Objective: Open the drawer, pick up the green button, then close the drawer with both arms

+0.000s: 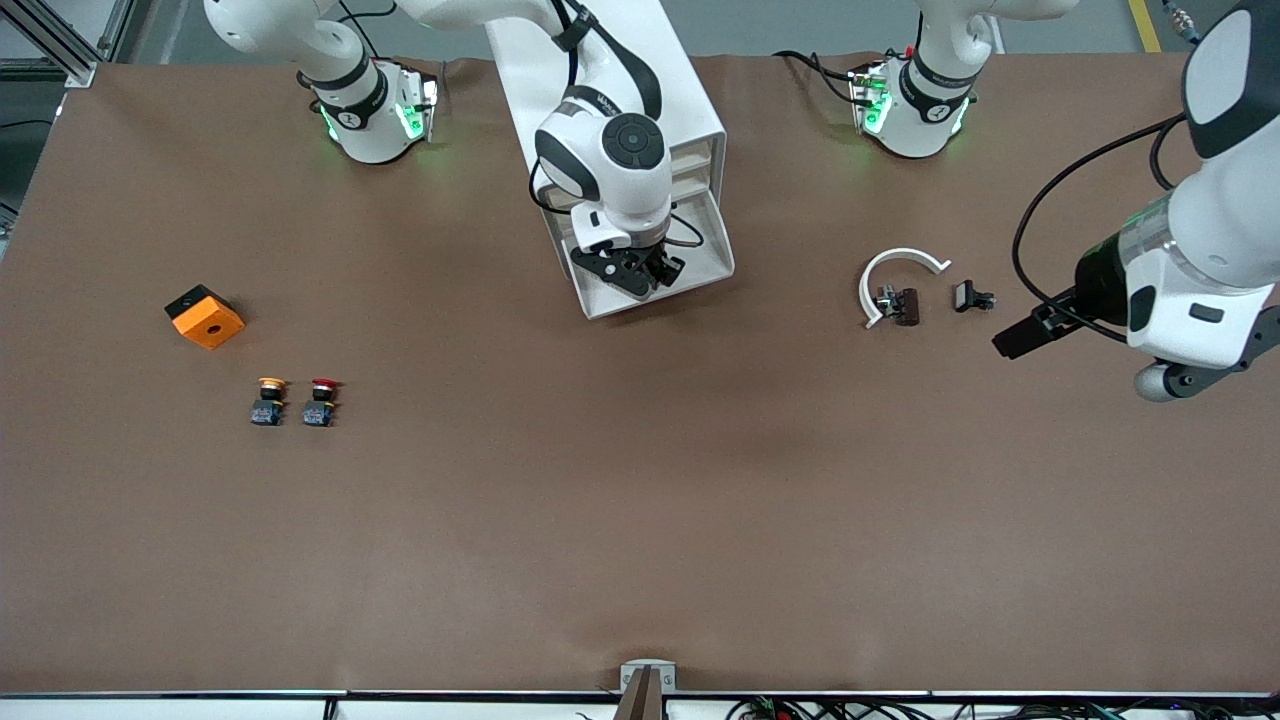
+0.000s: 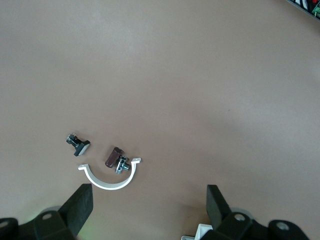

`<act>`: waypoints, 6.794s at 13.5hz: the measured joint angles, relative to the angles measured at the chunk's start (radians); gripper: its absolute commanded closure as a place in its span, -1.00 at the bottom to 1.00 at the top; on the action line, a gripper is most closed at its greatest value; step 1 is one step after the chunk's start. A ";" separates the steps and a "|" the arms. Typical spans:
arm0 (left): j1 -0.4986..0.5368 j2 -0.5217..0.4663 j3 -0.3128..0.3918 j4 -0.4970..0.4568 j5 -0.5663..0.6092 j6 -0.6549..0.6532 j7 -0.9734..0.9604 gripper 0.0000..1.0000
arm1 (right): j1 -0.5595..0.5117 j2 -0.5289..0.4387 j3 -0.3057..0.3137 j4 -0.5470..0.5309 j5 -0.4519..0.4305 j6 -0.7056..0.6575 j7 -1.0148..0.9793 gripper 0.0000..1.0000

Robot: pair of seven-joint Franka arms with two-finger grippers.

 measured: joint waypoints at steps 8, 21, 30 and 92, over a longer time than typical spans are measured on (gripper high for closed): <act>0.027 -0.046 -0.001 -0.061 0.000 -0.005 0.124 -1.00 | 0.002 0.005 -0.001 0.000 -0.003 0.000 0.019 1.00; 0.226 -0.313 -0.142 -0.404 0.000 0.145 0.384 -1.00 | -0.072 -0.011 -0.028 0.166 -0.003 -0.175 -0.065 1.00; 0.223 -0.399 -0.149 -0.485 0.060 0.166 0.390 -1.00 | -0.435 -0.056 -0.037 0.141 -0.048 -0.239 -0.603 1.00; 0.228 -0.392 -0.169 -0.478 0.067 0.150 0.544 -1.00 | -1.018 -0.179 -0.026 0.523 -0.082 -0.789 -1.523 -1.00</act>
